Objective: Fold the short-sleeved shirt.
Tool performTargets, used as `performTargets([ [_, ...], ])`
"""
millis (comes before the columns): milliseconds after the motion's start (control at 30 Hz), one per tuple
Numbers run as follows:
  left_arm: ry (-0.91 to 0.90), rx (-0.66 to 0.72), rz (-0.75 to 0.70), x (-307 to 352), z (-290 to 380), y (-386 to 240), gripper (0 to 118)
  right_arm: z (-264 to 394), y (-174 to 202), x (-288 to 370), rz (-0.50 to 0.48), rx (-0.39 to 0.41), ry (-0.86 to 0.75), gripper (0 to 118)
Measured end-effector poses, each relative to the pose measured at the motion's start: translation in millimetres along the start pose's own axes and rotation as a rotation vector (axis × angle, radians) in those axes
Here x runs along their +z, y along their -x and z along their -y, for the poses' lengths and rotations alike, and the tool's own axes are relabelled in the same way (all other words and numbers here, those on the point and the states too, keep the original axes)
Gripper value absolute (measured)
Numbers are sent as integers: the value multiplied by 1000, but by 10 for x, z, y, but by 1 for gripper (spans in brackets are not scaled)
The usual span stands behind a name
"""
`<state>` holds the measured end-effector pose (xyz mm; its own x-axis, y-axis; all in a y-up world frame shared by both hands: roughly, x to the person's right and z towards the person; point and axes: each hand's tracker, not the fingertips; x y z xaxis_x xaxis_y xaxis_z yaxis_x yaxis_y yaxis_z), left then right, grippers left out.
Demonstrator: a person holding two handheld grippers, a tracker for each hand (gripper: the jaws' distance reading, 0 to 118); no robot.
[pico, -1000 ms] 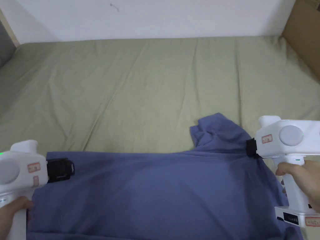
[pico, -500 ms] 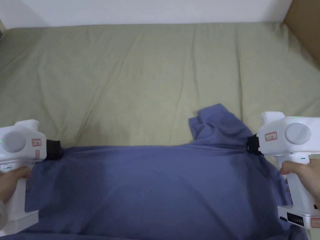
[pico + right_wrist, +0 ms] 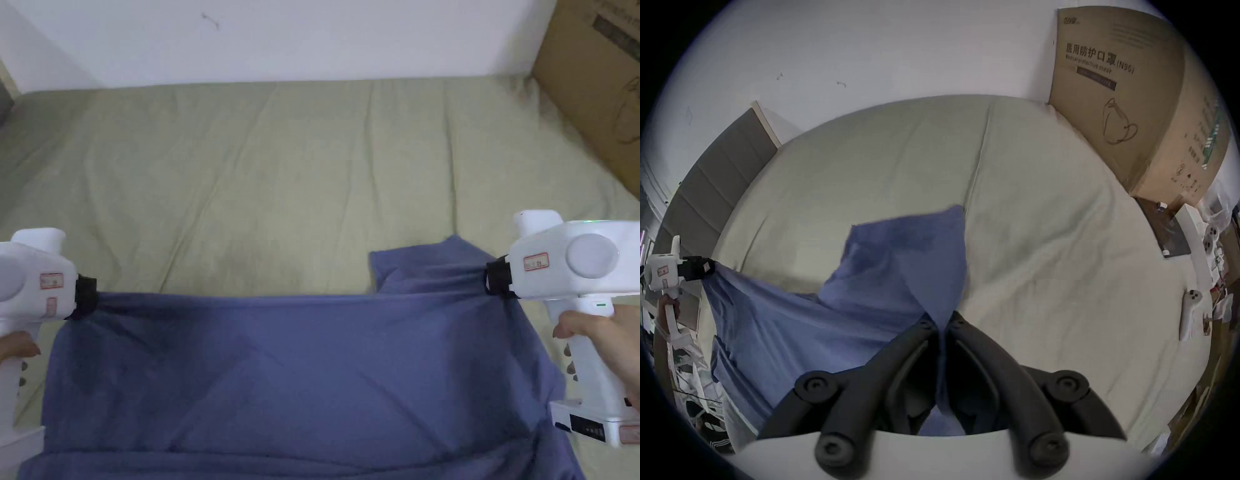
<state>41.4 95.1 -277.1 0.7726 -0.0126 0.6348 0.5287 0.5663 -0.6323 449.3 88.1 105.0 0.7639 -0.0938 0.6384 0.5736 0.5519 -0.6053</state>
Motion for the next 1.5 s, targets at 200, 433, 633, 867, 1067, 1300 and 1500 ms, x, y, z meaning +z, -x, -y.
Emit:
performTargets([
  [200,-74,-16,31,829,413,71,1,399,13,716,-11,19,-57,2],
  [433,-55,-25,61,1377,1226,198,1,1291,19,1247,-24,36,-32,2],
  [633,99,-19,69,1277,1987,284,1,2107,11,1123,-24,39,105,2],
  [867,132,3,62,1107,2334,312,7,2411,-103,935,-36,-59,119,3],
  [1067,109,11,1,1148,2219,440,105,2353,-25,1035,88,31,98,64],
  [1300,-5,78,115,1497,2006,202,84,2031,287,1283,42,22,-47,54],
  [1500,-19,89,208,1409,2046,0,0,1800,874,1146,7,102,-83,0],
])
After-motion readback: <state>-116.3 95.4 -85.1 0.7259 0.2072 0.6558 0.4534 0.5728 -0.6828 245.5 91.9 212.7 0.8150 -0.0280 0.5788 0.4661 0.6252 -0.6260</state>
